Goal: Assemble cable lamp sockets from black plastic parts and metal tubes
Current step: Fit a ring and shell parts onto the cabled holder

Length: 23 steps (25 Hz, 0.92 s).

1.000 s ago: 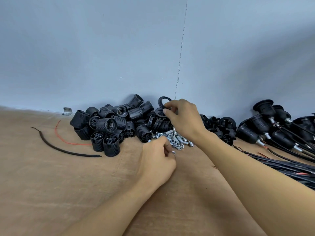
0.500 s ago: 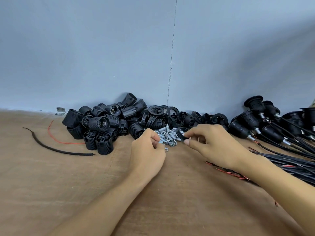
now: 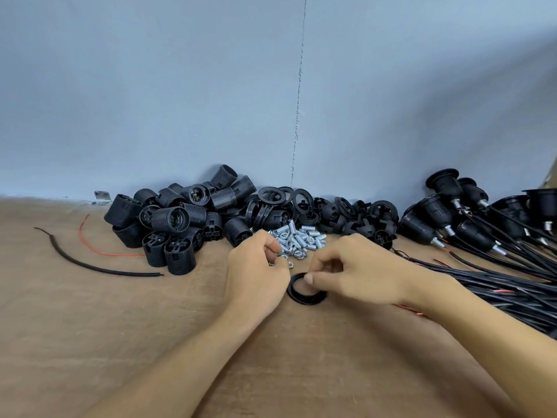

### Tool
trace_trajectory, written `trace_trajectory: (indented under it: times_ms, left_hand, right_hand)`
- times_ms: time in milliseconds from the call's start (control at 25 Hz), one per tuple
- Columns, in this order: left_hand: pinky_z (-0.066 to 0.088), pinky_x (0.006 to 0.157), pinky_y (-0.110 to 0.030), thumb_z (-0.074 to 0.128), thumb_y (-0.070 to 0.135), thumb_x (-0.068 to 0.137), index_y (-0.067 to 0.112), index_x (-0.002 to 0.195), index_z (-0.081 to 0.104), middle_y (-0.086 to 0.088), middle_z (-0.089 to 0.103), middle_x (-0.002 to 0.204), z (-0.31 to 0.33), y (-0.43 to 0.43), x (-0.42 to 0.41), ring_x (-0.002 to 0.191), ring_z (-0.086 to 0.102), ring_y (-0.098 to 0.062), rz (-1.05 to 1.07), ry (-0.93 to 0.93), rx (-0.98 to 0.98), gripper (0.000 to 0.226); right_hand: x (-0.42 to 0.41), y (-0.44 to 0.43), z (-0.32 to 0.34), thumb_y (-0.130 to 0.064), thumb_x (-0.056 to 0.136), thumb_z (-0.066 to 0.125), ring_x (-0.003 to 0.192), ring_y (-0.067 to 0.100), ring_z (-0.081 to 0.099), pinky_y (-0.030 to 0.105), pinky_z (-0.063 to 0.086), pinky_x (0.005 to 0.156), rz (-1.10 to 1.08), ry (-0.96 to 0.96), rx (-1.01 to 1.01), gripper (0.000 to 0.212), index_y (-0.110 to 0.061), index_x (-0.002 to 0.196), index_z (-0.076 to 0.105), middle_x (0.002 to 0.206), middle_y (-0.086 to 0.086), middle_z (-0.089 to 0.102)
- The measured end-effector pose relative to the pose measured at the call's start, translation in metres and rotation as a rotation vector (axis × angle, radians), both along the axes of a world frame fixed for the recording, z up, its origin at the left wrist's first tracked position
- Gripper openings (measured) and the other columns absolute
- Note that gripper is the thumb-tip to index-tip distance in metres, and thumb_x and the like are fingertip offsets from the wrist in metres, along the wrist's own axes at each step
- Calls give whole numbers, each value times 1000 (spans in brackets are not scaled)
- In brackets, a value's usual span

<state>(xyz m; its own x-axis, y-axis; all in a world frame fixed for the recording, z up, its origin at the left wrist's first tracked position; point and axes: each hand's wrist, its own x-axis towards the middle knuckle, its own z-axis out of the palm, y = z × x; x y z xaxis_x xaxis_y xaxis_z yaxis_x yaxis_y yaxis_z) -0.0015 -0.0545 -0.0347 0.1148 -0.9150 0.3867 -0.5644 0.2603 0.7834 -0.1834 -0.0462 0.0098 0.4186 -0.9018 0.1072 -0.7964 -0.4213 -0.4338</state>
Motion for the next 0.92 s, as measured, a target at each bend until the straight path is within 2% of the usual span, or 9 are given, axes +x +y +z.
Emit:
trace_trajectory:
  times_ms: [80, 160, 240, 360, 480, 640, 800, 920]
  left_hand:
    - [39, 59, -6, 67, 4, 79, 30, 77, 60, 8, 64, 72, 0, 1, -1, 65, 55, 6, -11, -19, 0, 27]
    - [40, 60, -7, 68, 3, 78, 28, 78, 61, 7, 62, 72, 0, 2, -1, 64, 56, -1, -20, -59, 1, 26]
    - [40, 59, -11, 69, 4, 78, 27, 78, 63, 8, 59, 74, -1, 3, -1, 68, 55, -3, -39, -114, -3, 24]
    - [36, 59, -12, 67, 6, 80, 27, 81, 71, 12, 52, 79, -3, 3, -2, 69, 53, -2, -54, -191, -14, 21]
    - [31, 58, -7, 70, 13, 84, 24, 90, 79, 16, 48, 79, -5, 0, -2, 68, 51, 1, -49, -222, -35, 16]
    - [32, 60, -8, 74, 17, 88, 24, 91, 82, 18, 48, 77, -5, -2, -2, 67, 51, 1, -58, -223, -52, 11]
    - [35, 63, -12, 73, 15, 90, 23, 83, 79, 20, 48, 79, -3, -2, -1, 71, 52, 0, -79, -244, -29, 13]
    - [43, 75, -20, 67, 17, 95, 26, 83, 71, 16, 48, 88, -3, 0, -1, 83, 54, -4, -110, -271, -12, 16]
  right_hand:
    - [-4, -10, 0, -39, 90, 68, 60, -2, 54, 12, 38, 55, -123, -64, -58, 18, -33, 73, 67, 63, -18, 62]
    - [-6, -20, -6, -33, 91, 67, 73, 3, 58, 22, 47, 66, -258, -78, -107, 2, -32, 89, 68, 76, -13, 65]
    - [-1, -23, -13, -32, 90, 67, 84, 11, 60, 34, 53, 79, -324, -50, -140, 17, -31, 108, 66, 86, -11, 63]
    - [7, -21, -24, -36, 92, 64, 94, 16, 58, 38, 51, 84, -296, 10, -238, 30, -36, 122, 62, 97, -15, 54]
    - [9, -19, -29, -40, 93, 62, 101, 20, 59, 37, 50, 83, -319, 57, -282, 31, -38, 124, 60, 105, -13, 52]
    - [7, -20, -34, -41, 91, 64, 103, 22, 59, 38, 51, 86, -412, 44, -279, 36, -28, 124, 60, 109, -6, 57]
    - [5, -23, -35, -29, 92, 64, 98, 21, 61, 40, 53, 87, -427, -8, -257, 20, -22, 110, 66, 101, -2, 63]
    - [3, -23, -35, -20, 94, 62, 96, 20, 62, 38, 52, 89, -438, -45, -280, 20, -19, 114, 67, 103, 0, 66]
